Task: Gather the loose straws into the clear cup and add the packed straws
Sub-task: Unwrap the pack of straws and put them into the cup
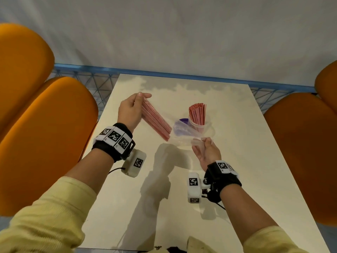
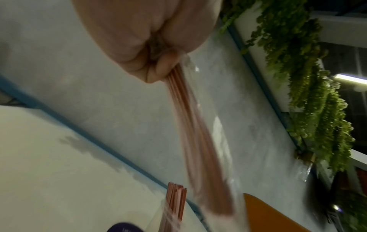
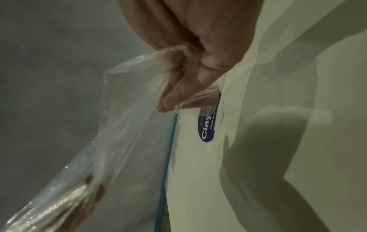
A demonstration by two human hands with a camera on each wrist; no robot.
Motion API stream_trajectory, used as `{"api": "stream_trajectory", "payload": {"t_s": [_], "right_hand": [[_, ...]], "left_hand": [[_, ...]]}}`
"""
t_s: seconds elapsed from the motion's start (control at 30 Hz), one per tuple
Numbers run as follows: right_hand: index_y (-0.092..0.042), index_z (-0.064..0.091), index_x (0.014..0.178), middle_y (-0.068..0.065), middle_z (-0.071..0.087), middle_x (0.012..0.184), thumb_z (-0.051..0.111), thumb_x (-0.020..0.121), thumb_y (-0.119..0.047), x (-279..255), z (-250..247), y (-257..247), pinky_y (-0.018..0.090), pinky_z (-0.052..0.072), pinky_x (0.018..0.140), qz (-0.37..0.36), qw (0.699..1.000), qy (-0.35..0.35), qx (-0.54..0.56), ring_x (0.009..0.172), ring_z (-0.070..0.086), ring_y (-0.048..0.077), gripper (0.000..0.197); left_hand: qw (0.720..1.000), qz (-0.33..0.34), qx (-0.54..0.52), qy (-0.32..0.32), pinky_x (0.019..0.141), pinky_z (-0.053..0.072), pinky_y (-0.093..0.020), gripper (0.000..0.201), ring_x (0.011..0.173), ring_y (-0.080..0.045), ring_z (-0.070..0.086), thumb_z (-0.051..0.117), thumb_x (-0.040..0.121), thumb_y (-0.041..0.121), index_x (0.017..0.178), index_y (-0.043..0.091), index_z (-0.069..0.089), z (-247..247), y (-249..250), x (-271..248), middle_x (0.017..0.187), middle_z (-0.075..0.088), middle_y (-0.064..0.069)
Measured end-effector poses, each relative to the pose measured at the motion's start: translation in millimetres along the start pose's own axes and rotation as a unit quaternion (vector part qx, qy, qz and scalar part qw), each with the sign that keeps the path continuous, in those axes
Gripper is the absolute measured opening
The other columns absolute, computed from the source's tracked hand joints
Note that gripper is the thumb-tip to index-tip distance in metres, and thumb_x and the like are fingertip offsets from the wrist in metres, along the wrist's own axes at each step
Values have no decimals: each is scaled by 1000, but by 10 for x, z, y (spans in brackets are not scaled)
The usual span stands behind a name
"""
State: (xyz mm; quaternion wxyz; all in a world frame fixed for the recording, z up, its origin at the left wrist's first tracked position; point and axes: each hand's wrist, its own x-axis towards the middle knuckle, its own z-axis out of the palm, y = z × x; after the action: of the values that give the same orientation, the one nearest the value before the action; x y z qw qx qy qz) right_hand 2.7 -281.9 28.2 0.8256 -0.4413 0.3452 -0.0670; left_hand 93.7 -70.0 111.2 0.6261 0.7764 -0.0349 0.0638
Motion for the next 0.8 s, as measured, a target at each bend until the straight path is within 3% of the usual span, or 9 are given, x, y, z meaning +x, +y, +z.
{"api": "stream_trajectory", "payload": {"t_s": [0.1, 0.17, 0.3, 0.37, 0.43, 0.53, 0.63, 0.8], "right_hand": [[-13, 43, 79, 18, 60, 108, 29, 101, -27, 4, -6, 29, 22, 59, 56, 25, 999, -5, 43, 85, 63, 22, 30], [-14, 41, 77, 17, 61, 106, 27, 102, -26, -8, 0, 33, 24, 58, 55, 43, 997, -2, 69, 88, 62, 24, 31], [-15, 41, 76, 20, 59, 114, 26, 102, -26, -11, 4, 61, 24, 57, 52, 52, 996, 5, 67, 81, 62, 23, 32], [-15, 41, 76, 19, 60, 111, 26, 102, -26, -14, -7, 70, 23, 57, 51, 53, 997, 3, 62, 79, 62, 23, 31], [-14, 41, 76, 18, 60, 109, 29, 102, -23, -32, -21, 74, 24, 57, 49, 58, 996, 1, 69, 76, 62, 25, 30], [-12, 46, 80, 17, 60, 108, 32, 101, -26, -43, -38, 98, 33, 56, 60, 82, 992, -8, 92, 79, 62, 27, 29], [-14, 52, 85, 9, 60, 95, 34, 100, -31, -40, -36, 117, 30, 57, 54, 108, 991, 3, 83, 80, 61, 24, 29], [-13, 55, 85, 9, 58, 92, 36, 99, -34, -43, -32, 105, 25, 56, 46, 125, 988, 18, 87, 77, 60, 23, 32]], "left_hand": [[999, 19, 41, -14, 57, 43, -22, 26, 57, -7, 49, 48, 95, 31, 101, 23, 71, -10, 142, 46, 72, 59, 6], [992, 66, 110, -20, 65, 45, -27, 23, 59, -4, 50, 55, 92, 30, 101, 18, 72, 11, 260, 42, 82, 61, 3], [965, 146, 217, -5, 61, 38, -14, 23, 68, -8, 49, 64, 85, 32, 93, 12, 73, 80, 522, 36, 81, 59, 3], [970, 142, 198, -15, 60, 39, -13, 24, 66, -8, 50, 67, 81, 34, 86, 11, 73, 123, 615, 42, 74, 60, 3], [982, 110, 147, -40, 52, 39, -11, 23, 53, 0, 47, 70, 79, 34, 78, 11, 70, 178, 687, 31, 62, 55, 8], [992, 79, 84, -59, 40, 36, -7, 17, 39, 5, 45, 71, 79, 32, 73, 16, 67, 256, 764, -3, 56, 52, 12], [995, 57, 24, -83, 36, 37, -14, 5, 38, 3, 46, 70, 81, 25, 83, 21, 71, 316, 816, -35, 63, 59, 7], [992, 62, 7, -113, 39, 40, -14, 19, 41, -4, 42, 65, 86, 17, 104, 21, 70, 384, 827, -30, 76, 63, 3]]}}
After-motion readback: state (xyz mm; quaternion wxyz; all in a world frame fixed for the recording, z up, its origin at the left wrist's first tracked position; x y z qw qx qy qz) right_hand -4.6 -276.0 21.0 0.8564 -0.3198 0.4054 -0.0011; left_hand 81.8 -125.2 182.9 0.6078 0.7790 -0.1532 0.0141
